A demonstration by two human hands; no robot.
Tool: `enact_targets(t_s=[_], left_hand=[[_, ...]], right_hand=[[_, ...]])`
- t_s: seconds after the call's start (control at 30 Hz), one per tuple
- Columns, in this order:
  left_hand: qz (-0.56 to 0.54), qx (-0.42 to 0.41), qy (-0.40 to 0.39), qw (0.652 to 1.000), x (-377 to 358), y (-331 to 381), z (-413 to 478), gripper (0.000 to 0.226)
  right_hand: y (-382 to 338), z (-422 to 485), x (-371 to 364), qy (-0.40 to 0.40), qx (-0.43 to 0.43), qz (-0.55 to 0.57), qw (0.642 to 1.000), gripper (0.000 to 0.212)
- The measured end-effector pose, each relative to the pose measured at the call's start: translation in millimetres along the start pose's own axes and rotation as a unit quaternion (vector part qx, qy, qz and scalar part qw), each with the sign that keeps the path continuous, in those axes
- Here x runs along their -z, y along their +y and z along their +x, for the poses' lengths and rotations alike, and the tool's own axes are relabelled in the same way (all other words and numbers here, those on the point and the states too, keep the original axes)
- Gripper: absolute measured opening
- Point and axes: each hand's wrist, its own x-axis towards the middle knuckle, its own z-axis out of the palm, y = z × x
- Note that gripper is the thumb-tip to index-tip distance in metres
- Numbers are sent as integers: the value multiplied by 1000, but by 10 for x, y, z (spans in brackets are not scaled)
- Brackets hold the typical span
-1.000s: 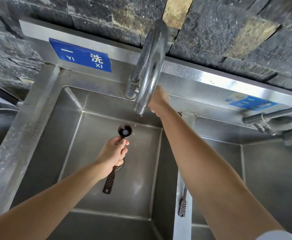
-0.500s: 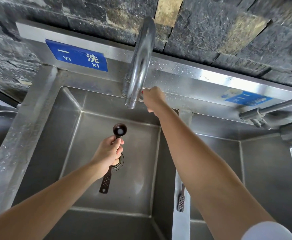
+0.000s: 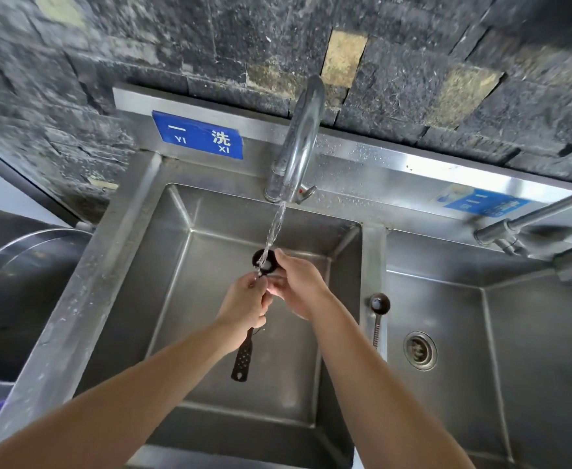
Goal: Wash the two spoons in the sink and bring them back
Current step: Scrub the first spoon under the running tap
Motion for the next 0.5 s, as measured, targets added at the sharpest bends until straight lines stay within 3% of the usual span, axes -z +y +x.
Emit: enact_targets(t_s=[0.1,0.23,0.33,0.5], left_hand=[[-27,-10,-23,999,24,6,-168,24],[-50,5,-34,998,81,115,-245,36],[-99,6,-25,995,88,218,-200,25],[-188,6,-16,982,-47,376,-102,25]], right_hand=[[-3,-194,-75,-17,23,54,998,37],[-14,-489,-150,-21,44,22,999,32],[70,-684,-216,-19,61,12,998,33],[398,-942,-267,22,80,-146,986,33]])
